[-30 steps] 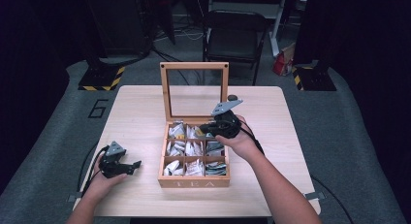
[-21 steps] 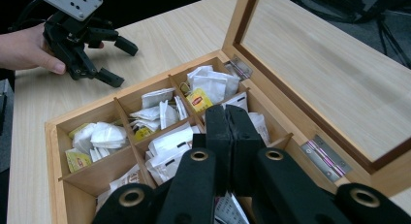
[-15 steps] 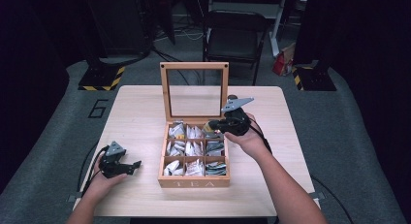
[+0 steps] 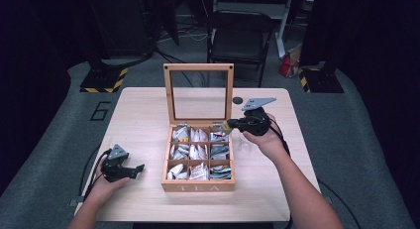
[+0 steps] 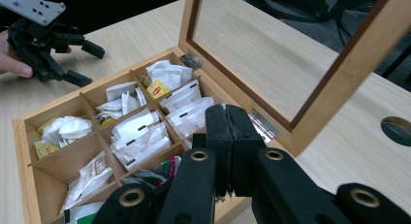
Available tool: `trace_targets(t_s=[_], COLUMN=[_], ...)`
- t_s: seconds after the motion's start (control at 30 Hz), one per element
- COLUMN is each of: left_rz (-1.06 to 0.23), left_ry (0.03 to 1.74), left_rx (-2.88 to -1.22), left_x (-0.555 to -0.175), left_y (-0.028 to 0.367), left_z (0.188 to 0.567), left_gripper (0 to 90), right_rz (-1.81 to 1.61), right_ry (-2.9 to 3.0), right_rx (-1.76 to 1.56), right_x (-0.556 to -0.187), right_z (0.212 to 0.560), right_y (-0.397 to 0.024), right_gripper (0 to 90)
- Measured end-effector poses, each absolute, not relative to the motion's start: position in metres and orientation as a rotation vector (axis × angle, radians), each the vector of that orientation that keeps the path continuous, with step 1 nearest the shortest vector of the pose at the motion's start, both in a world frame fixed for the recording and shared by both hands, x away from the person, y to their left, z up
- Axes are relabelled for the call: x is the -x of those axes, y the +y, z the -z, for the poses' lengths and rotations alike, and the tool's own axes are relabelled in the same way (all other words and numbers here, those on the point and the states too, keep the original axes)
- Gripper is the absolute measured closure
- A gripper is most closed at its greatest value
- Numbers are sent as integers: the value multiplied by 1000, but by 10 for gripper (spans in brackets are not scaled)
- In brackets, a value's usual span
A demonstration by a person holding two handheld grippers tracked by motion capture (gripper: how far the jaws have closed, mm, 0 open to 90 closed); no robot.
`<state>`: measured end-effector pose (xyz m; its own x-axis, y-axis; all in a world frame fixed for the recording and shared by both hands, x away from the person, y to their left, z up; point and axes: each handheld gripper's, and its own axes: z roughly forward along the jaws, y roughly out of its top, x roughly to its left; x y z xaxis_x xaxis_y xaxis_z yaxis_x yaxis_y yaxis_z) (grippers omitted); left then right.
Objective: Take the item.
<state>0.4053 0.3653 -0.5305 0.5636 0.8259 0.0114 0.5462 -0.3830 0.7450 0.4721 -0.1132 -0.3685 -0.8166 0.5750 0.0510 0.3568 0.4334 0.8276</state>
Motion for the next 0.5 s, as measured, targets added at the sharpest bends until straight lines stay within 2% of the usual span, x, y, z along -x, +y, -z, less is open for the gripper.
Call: trace_targets(t_s=[0.5], left_rz=[-504], left_ry=[1095], left_rx=[-2085], left_x=[-405], left_y=[365], left_z=[531], left_gripper=[131], right_rz=[-1317], right_ry=[2407], right_rx=[-853], right_x=[-475], right_z=[365], right_y=[-131], right_gripper=[891])
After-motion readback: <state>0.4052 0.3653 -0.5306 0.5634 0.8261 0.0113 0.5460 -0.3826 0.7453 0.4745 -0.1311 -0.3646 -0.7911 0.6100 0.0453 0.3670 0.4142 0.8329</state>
